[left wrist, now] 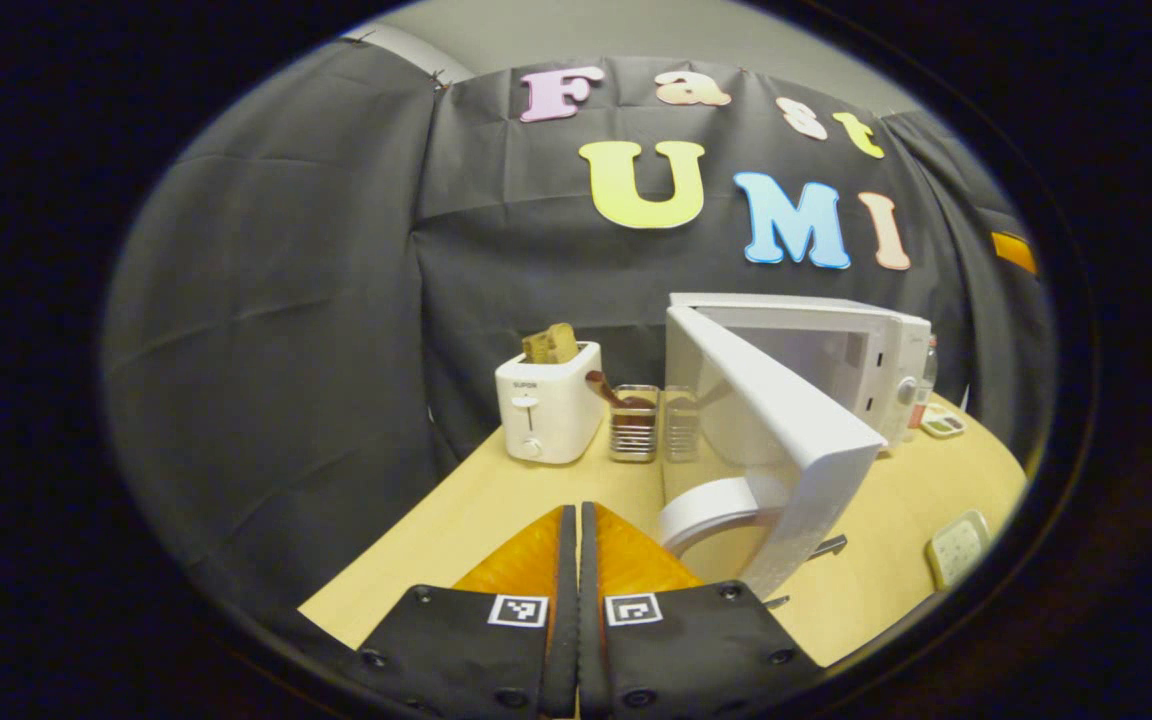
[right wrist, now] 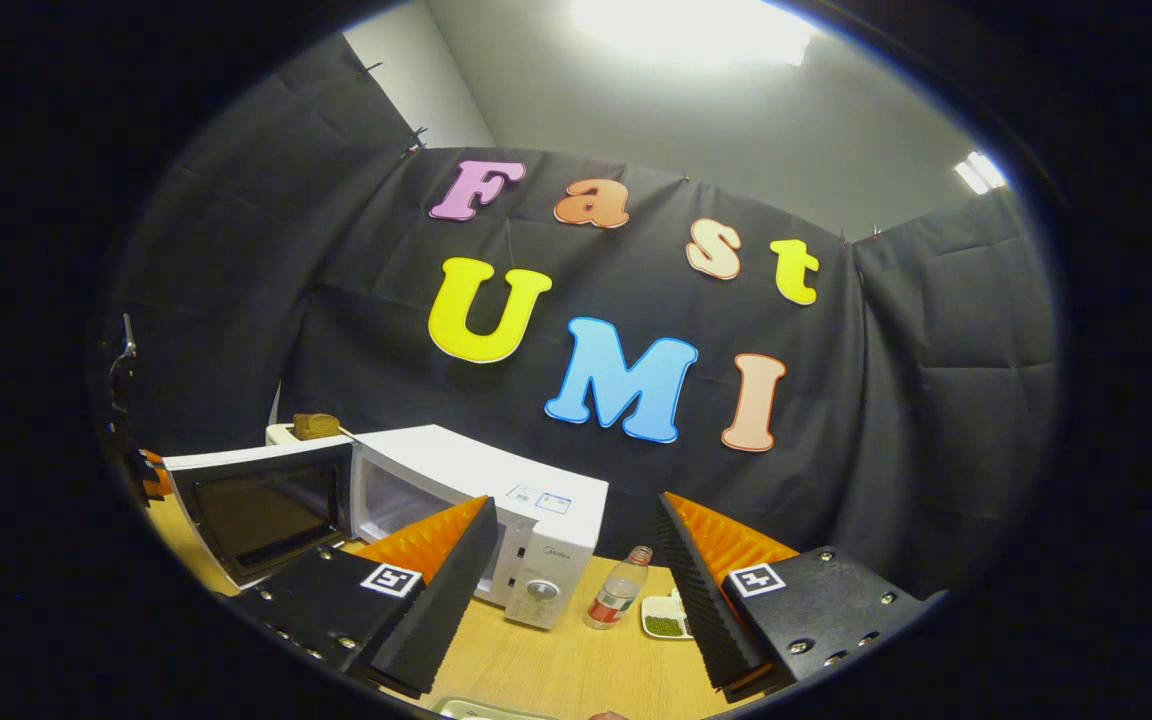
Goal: Open the microwave oven with the left hand, put the food in, and close the microwave oven.
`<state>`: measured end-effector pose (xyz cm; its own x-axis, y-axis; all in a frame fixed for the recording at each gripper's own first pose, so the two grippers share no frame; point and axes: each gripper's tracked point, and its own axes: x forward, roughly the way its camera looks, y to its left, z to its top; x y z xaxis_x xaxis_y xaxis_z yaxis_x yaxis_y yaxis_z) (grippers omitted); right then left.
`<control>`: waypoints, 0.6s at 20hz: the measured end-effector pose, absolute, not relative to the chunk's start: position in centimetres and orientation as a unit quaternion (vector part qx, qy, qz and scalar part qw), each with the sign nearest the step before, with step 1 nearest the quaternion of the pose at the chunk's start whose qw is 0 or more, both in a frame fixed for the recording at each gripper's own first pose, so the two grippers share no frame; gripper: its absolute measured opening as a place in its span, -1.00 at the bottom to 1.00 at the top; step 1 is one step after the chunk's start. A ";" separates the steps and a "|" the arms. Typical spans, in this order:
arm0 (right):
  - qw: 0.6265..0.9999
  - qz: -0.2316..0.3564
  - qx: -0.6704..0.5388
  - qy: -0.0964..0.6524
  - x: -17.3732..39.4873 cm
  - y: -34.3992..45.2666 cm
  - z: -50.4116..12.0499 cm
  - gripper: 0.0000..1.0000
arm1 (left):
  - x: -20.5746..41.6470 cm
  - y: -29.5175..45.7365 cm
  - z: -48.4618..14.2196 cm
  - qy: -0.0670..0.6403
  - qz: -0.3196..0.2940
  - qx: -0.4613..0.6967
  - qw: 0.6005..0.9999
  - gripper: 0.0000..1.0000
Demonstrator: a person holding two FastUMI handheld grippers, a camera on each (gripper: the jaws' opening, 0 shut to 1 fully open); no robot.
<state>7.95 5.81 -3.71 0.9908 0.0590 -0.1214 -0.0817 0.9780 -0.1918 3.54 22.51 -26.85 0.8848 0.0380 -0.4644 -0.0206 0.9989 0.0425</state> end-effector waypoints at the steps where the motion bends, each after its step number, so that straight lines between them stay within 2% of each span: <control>1: 0.993 0.032 -0.099 0.063 8.5 5.2 -3.8 0.92 | 3.7 21.6 -26.6 0.238 0.010 0.021 0.971 -0.86; 12: 0.992 0.007 -0.098 0.080 9.2 -2.8 -4.7 0.94 | 6.9 7.9 -25.7 0.236 -0.070 0.027 0.969 -0.86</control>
<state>9.21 -2.79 -4.71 0.9871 -0.0013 -0.1602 -0.0302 0.9806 -0.1938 6.89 7.91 -25.69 0.8792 -0.1222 -0.4605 0.1476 0.9889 0.0195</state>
